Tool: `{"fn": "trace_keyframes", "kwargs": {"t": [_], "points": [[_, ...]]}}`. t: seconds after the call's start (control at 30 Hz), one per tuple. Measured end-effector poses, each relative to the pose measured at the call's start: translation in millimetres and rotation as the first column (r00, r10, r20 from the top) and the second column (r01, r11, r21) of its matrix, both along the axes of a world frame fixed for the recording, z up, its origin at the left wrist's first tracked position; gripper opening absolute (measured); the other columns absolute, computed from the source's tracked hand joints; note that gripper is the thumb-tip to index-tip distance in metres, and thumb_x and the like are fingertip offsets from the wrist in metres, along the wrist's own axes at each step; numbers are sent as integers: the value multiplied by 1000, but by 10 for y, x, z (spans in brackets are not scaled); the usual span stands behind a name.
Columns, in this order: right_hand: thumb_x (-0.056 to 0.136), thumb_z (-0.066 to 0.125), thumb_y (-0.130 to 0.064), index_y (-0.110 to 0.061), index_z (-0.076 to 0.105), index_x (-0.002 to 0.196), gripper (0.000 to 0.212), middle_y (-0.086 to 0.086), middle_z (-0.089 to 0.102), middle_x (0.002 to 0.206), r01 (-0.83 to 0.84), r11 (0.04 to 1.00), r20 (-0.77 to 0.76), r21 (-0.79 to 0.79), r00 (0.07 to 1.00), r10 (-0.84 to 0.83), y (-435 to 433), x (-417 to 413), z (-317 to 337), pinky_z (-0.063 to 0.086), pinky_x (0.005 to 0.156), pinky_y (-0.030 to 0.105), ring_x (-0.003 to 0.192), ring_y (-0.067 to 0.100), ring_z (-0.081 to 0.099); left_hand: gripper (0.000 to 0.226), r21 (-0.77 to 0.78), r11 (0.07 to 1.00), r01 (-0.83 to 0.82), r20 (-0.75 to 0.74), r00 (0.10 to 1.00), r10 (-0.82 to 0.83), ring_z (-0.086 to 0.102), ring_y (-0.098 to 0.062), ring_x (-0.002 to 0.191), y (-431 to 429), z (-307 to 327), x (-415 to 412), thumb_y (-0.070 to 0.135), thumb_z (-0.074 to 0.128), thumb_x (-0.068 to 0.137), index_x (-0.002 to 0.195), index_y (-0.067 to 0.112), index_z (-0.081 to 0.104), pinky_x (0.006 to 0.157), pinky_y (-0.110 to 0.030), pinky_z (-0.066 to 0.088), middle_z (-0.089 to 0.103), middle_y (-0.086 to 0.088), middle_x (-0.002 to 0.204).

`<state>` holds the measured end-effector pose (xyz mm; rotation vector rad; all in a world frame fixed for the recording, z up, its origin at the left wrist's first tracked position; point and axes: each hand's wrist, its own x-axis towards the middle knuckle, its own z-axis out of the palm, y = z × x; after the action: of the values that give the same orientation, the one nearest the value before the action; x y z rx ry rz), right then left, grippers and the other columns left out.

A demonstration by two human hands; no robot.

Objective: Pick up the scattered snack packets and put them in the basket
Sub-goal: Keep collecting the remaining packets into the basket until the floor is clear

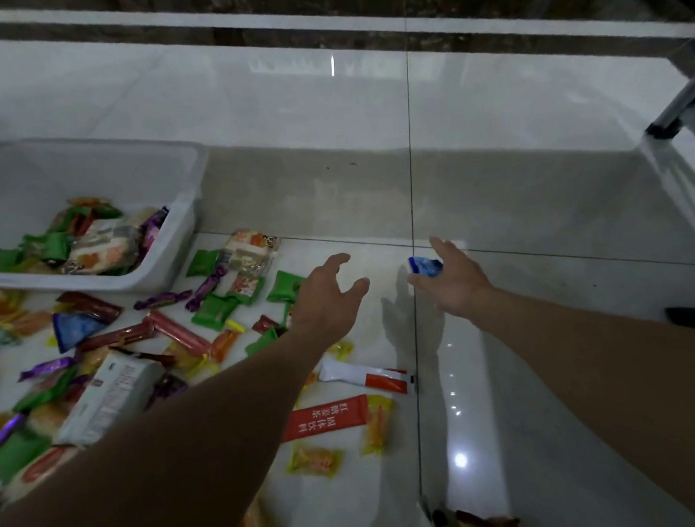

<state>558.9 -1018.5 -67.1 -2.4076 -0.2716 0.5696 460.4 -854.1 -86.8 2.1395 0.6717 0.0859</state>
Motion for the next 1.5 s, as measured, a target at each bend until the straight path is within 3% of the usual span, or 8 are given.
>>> {"fn": "trace_keyframes", "kwargs": {"t": [0.1, 0.37, 0.53, 0.77, 0.97, 1.07, 1.2, 1.5], "points": [[89, 63, -40, -23, 13, 154, 84, 4, 0, 162, -106, 987, -49, -123, 994, 101, 62, 144, -184, 19, 119, 39, 148, 25, 9, 51, 31, 999, 27, -5, 1000, -26, 51, -23, 120, -3, -80, 24, 41, 61, 88, 135, 27, 47, 98, -43, 45, 55, -6, 131], [81, 72, -34, -18, 64, 108, 33, 7, 58, 111, -100, 910, 202, -402, 960, 195, -33, 31, -356, 48, 87, 39, 102, 26, 57, 52, 55, 991, 120, -43, 992, -118, 50, -21, 122, -85, -222, -19, 37, 62, 89, 137, 28, 45, 100, -39, 44, 55, -6, 132], [87, 65, -9, -5, 69, 89, 6, 13, 67, 94, -18, 958, 266, -286, 959, 97, -71, -171, -390, 41, 65, 27, 83, 25, 61, 58, 144, 956, 257, -107, 964, -243, 47, -20, 125, -96, -222, -102, 30, 64, 87, 141, 28, 41, 99, -31, 38, 52, -4, 136], [87, 67, -6, -10, 60, 97, 12, 15, 65, 96, 153, 988, 260, 9, 954, -150, -169, -338, -414, 57, 74, 40, 88, 27, 63, 55, 265, 771, 580, -242, 814, -529, 45, -17, 111, -142, -221, -372, 43, 74, 76, 126, 26, 57, 93, -33, 41, 58, 0, 118], [87, 67, -7, -3, 68, 112, 26, 16, 69, 108, 254, 953, 213, 165, 934, -286, -177, -515, -342, 49, 82, 23, 98, 23, 65, 33, 484, 556, 676, -406, 736, -542, 39, -18, 111, -168, -313, -549, 43, 63, 86, 113, 23, 60, 97, -33, 32, 51, 1, 116], [86, 68, -7, -1, 68, 112, 27, 15, 70, 109, 319, 919, 204, 232, 908, -366, -169, -573, -226, 44, 83, 17, 100, 22, 65, 28, 480, 674, 562, -343, 827, -445, 45, -19, 104, -206, -248, -553, 37, 62, 89, 111, 19, 60, 90, -33, 37, 56, -1, 109], [83, 71, -8, 0, 70, 109, 27, 16, 71, 105, 475, 805, 128, 356, 828, -546, -145, -603, -3, 45, 84, 20, 97, 24, 67, 18, 52, 984, 171, -109, 980, -165, 53, -10, 72, -205, 9, -485, 23, 66, 88, 101, 11, 61, 60, -22, 40, 58, 3, 82], [83, 72, -10, -2, 73, 104, 23, 13, 73, 102, 365, 840, 200, 402, 860, -469, 319, -695, 661, 50, 88, 25, 95, 23, 68, 17, -120, 990, -77, 56, 995, 84, 68, -28, 77, 228, 707, -475, 23, 73, 83, 81, 6, 72, 74, -39, 57, 71, -13, 81]]}}
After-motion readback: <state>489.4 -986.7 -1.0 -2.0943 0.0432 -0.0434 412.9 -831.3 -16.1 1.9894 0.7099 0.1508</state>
